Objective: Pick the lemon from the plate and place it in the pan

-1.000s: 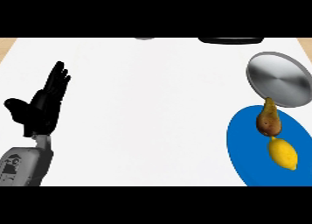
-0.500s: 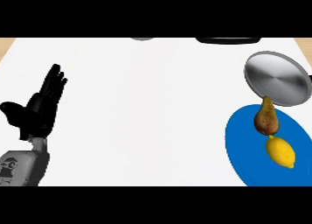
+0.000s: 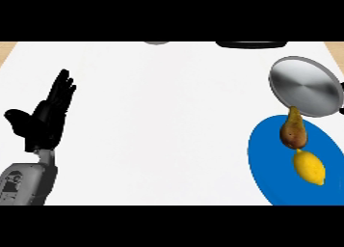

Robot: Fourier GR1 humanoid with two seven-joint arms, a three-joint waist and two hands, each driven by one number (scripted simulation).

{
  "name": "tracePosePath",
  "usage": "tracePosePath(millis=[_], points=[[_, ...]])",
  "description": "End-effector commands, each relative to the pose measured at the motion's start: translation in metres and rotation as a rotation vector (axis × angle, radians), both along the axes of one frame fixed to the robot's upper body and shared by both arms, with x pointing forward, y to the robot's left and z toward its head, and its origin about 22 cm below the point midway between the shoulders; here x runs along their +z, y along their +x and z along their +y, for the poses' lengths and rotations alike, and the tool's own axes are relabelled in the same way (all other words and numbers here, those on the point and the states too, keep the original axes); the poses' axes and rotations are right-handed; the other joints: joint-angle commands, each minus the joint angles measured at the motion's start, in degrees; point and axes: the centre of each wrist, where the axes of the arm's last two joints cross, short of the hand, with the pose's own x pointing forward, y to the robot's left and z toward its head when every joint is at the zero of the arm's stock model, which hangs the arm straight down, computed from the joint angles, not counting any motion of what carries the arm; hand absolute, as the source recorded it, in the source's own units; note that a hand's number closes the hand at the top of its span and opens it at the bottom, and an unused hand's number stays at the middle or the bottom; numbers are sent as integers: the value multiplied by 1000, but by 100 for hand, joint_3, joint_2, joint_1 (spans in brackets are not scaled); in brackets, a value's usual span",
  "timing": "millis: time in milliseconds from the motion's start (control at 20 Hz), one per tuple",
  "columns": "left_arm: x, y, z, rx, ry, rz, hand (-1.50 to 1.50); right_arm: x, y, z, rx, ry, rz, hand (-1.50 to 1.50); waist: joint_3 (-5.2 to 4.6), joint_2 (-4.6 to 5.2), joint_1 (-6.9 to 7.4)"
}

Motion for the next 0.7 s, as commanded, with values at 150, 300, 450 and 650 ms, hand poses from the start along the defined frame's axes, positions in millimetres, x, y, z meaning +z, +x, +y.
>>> tracePosePath(millis=[150, 300, 450, 650], points=[[8, -6, 2, -2, -12, 1, 0, 1, 0, 1, 6, -66, 73, -150, 0, -4, 7], [4, 4, 3, -11, -4, -12, 0, -28, 13, 3, 40, -80, 104, -150, 1, 21, 72], [10, -5, 12, -3, 18, 7, 0, -40, 6, 8, 71, -101, 136, -150, 2, 2, 47], [-3, -7, -7, -20, -3, 1, 0, -60, 24, 25, 102, -145, 119, -150, 3, 24, 114]])
